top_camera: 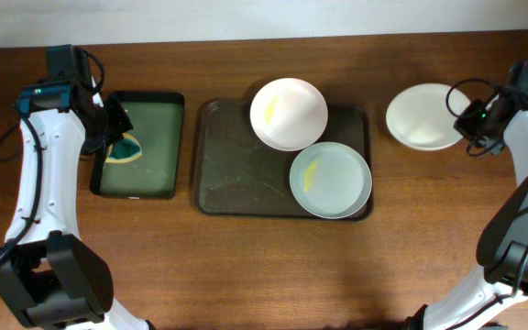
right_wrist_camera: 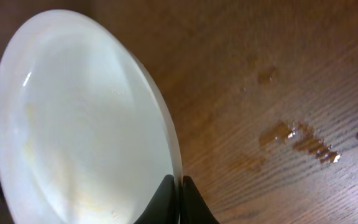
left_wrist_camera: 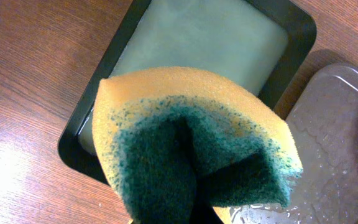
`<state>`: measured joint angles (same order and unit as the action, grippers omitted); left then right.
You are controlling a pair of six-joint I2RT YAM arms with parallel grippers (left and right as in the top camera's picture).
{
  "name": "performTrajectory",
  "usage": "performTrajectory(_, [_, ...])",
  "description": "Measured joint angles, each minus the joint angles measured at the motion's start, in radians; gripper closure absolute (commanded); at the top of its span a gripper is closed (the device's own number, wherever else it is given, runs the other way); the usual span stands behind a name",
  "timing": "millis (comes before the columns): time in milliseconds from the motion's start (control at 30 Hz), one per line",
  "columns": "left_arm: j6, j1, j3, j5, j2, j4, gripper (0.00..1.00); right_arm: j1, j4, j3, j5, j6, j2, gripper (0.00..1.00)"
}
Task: Clean dirty plates on tray and stack at the side
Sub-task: 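Carry the cream plate right and set it on the table, then move the right gripper to the pink plate's rim and grasp it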
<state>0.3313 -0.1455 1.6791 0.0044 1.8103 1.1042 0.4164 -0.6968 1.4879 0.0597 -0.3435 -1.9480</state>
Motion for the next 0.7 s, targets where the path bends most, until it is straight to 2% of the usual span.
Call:
performTrajectory(67, [0.0,0.0,0.0,0.0,0.0,-0.001,1.0,0.0,0.004,-0.015,-0.012,-0.001,0.0,0.27])
performTrajectory(133, [0.0,0.0,0.0,0.0,0.0,-0.001,1.0,0.0,0.009,-0.015,-0.015,0.0,0.0,0.19])
performTrajectory(233, [0.0,0.0,0.0,0.0,0.0,-0.001,1.0,0.0,0.008,-0.015,0.035,0.013,0.0,0.18])
performTrajectory(400, [0.0,0.0,0.0,0.0,0.0,-0.001,1.0,-0.014,0.032,-0.015,0.334,0.064,0.003,0.18])
performTrajectory(500, [0.0,0.0,0.0,0.0,0.0,-0.001,1.0,-0.08,0.063,-0.015,0.449,0.145,0.016,0.18])
performTrajectory(600, [0.0,0.0,0.0,0.0,0.0,-0.001,1.0,-0.227,0.064,-0.015,0.433,0.203,0.025,0.18])
performTrajectory(700, [0.0,0.0,0.0,0.0,0.0,-0.001,1.0,-0.38,0.069,-0.015,0.315,0.16,0.024,0.19])
